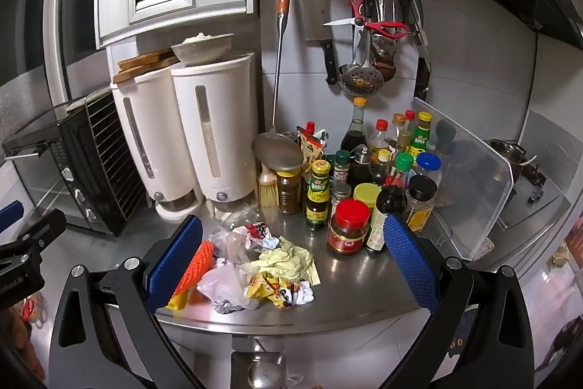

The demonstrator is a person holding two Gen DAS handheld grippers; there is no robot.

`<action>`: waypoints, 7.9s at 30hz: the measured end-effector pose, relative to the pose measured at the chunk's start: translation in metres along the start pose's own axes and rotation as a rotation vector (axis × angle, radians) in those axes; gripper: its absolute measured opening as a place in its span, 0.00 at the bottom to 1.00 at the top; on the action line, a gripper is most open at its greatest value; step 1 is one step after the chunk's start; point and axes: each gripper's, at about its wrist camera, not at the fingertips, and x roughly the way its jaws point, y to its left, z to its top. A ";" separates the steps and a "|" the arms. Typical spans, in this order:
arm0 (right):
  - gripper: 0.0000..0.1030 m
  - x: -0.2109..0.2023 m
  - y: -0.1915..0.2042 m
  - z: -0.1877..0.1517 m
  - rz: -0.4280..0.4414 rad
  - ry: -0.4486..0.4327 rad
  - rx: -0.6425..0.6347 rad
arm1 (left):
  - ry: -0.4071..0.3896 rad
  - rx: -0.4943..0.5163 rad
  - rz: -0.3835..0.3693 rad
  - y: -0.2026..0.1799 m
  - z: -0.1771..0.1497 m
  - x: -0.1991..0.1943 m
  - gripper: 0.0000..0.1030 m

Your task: Collect trash

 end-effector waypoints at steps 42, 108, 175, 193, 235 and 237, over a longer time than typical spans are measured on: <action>0.97 -0.005 -0.002 -0.005 0.005 -0.013 0.018 | -0.021 -0.008 0.008 0.000 -0.003 -0.009 0.92; 0.83 0.185 -0.021 -0.068 0.165 0.382 0.129 | 0.286 0.140 -0.063 -0.016 -0.054 0.156 0.82; 0.04 0.194 0.012 -0.096 0.321 0.357 -0.114 | 0.302 0.104 -0.154 -0.010 -0.049 0.181 0.09; 0.05 0.112 0.018 -0.157 0.396 0.433 -0.068 | 0.361 0.067 -0.162 0.006 -0.128 0.092 0.09; 0.08 0.336 0.027 -0.488 0.242 0.980 0.246 | 0.932 0.050 -0.279 -0.030 -0.473 0.331 0.09; 0.08 0.341 0.029 -0.488 0.239 0.992 0.263 | 0.941 0.044 -0.283 -0.031 -0.478 0.337 0.09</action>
